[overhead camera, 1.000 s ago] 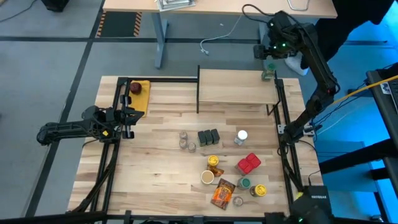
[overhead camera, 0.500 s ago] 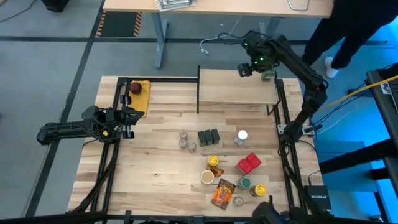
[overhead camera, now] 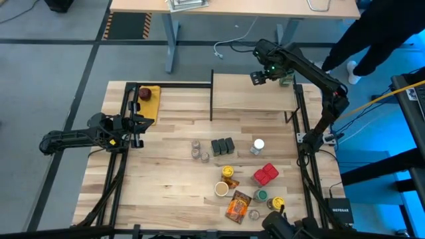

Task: Shelf spices
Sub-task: Put the top green seasoning bottle on the shelf

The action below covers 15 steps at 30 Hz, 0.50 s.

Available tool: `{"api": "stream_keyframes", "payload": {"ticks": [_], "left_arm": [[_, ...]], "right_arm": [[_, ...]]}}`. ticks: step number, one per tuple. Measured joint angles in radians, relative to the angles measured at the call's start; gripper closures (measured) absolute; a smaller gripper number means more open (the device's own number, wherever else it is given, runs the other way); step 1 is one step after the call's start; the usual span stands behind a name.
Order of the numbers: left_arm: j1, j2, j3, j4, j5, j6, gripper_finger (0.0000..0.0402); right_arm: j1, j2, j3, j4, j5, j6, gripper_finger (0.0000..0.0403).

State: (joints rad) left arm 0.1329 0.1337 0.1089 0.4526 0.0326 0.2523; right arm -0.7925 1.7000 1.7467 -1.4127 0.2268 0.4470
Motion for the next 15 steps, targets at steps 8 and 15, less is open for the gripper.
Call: {"api": "stream_keyframes", "payload": {"ticks": [8, 15], "left_arm": [[0.0, 0.0, 0.0, 0.0, 0.0, 0.002, 0.0391], [0.0, 0.0, 0.0, 0.0, 0.0, 0.002, 0.0391]], "right_arm": [[-0.001, 0.0, -0.016, -0.002, 0.061, -0.007, 0.0132], [-0.001, 0.0, -0.016, -0.011, 0.121, -0.007, 0.0132]]}}
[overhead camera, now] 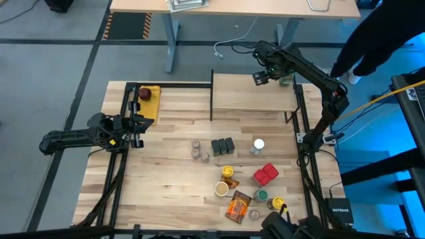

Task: Shelf spices
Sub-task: Put the top green seasoning bottle on the shelf

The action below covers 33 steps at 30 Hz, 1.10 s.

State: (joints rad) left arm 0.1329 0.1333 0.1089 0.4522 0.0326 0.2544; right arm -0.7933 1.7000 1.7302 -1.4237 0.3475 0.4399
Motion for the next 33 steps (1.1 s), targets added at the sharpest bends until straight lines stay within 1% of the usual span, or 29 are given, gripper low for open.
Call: {"api": "stream_keyframes", "payload": {"ticks": [7, 12, 23, 33], "left_arm": [[0.0, 0.0, 0.0, 0.0, 0.0, 0.0, 0.0391], [0.0, 0.0, 0.0, 0.0, 0.0, -0.001, 0.0391], [0.0, 0.0, 0.0, 0.0, 0.0, -0.003, 0.0391], [0.0, 0.0, 0.0, 0.0, 0.0, -0.003, 0.0391]], "right_arm": [[0.0, 0.0, 0.0, -0.033, 0.012, 0.0, 0.0132], [0.0, 0.0, 0.0, -0.039, 0.048, 0.0, 0.0132], [-0.028, 0.0, 0.0, -0.044, 0.055, 0.0, 0.0132], [-0.027, 0.0, 0.0, -0.044, 0.061, -0.001, 0.0132]]}}
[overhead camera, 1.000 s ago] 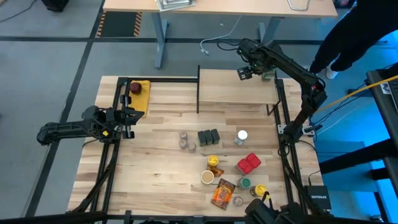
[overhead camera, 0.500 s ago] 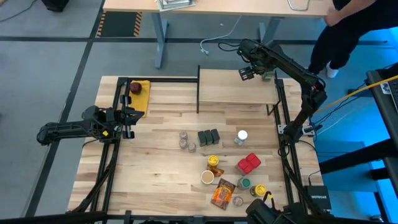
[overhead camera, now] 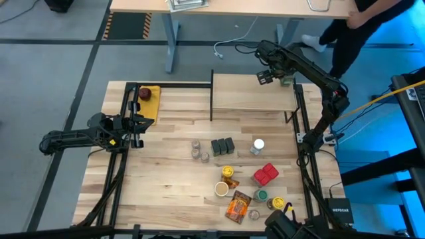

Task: Shelf spices
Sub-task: Put the top green seasoning bottle on the shelf

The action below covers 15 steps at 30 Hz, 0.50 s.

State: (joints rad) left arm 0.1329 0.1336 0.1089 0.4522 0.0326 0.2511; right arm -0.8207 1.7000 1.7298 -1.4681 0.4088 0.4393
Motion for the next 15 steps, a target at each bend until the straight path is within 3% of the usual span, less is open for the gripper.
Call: {"api": "stream_keyframes", "payload": {"ticks": [15], "left_arm": [[0.0, 0.0, 0.0, 0.0, 0.0, -0.001, 0.0391]], "right_arm": [[-0.019, 0.004, 0.0, 0.013, -0.001, -0.021, 0.0132]]}}
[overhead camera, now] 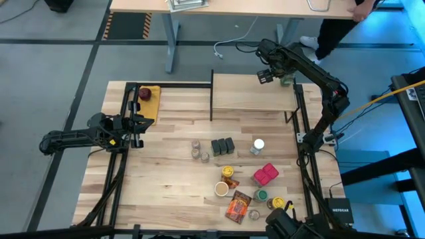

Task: Shelf spices
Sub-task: Put the top green seasoning bottle on the shelf

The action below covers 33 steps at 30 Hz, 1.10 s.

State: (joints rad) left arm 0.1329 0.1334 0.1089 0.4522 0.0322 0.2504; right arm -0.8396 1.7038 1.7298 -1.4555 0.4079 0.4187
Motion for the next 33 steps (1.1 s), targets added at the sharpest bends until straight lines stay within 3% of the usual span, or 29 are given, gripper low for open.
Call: {"api": "stream_keyframes", "payload": {"ticks": [33], "left_arm": [[0.0, 0.0, 0.0, 0.002, 0.0, 0.005, 0.0391]], "right_arm": [[-0.012, 0.002, -0.062, 0.04, 0.019, -0.017, 0.0132]]}}
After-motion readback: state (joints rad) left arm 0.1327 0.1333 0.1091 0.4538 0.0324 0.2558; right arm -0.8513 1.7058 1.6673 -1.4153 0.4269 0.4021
